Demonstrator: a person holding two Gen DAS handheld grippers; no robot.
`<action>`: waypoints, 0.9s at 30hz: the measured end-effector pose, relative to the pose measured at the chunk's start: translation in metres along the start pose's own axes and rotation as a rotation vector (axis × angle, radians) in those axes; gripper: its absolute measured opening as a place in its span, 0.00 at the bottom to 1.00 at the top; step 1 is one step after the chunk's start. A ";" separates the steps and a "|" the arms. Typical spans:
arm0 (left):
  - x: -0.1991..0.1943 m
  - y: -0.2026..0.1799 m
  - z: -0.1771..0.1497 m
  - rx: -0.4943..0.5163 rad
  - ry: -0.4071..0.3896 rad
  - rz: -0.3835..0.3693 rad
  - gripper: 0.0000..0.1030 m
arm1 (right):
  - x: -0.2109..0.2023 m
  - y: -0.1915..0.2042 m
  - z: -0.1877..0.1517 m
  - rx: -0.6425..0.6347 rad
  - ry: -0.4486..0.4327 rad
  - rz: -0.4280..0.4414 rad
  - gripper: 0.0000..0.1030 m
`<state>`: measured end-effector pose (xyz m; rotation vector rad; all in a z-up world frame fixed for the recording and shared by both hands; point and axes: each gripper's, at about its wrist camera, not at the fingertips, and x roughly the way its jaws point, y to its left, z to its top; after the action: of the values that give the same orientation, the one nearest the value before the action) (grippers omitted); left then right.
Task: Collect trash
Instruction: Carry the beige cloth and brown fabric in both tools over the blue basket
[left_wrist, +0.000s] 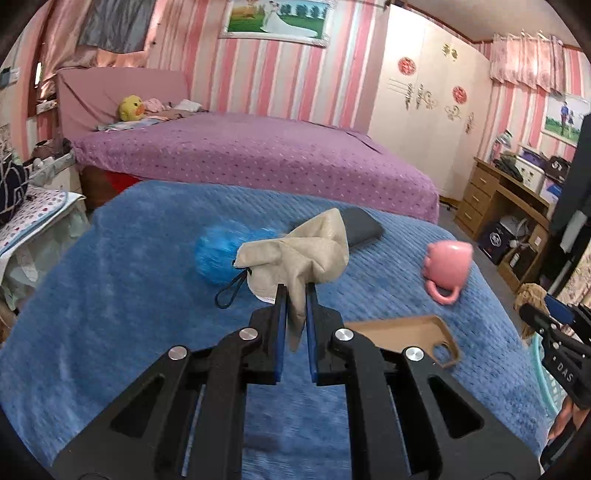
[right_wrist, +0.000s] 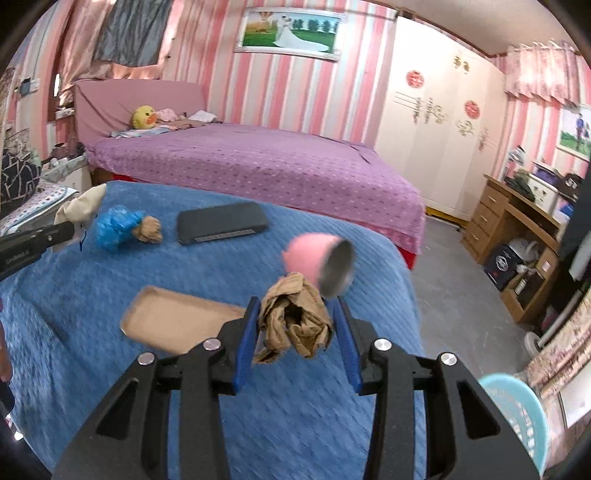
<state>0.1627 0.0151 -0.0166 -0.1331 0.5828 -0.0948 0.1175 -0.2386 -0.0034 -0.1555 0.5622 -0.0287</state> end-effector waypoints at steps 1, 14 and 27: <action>0.001 -0.008 -0.003 0.006 0.004 -0.002 0.08 | -0.003 -0.008 -0.007 0.008 0.005 -0.012 0.39; 0.011 -0.089 -0.042 0.103 0.069 -0.051 0.08 | 0.005 -0.073 -0.045 0.092 0.030 -0.079 0.39; 0.009 -0.135 -0.069 0.184 0.092 -0.098 0.08 | -0.001 -0.110 -0.060 0.128 0.037 -0.111 0.39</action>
<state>0.1251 -0.1264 -0.0580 0.0214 0.6564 -0.2499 0.0858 -0.3555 -0.0361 -0.0616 0.5869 -0.1757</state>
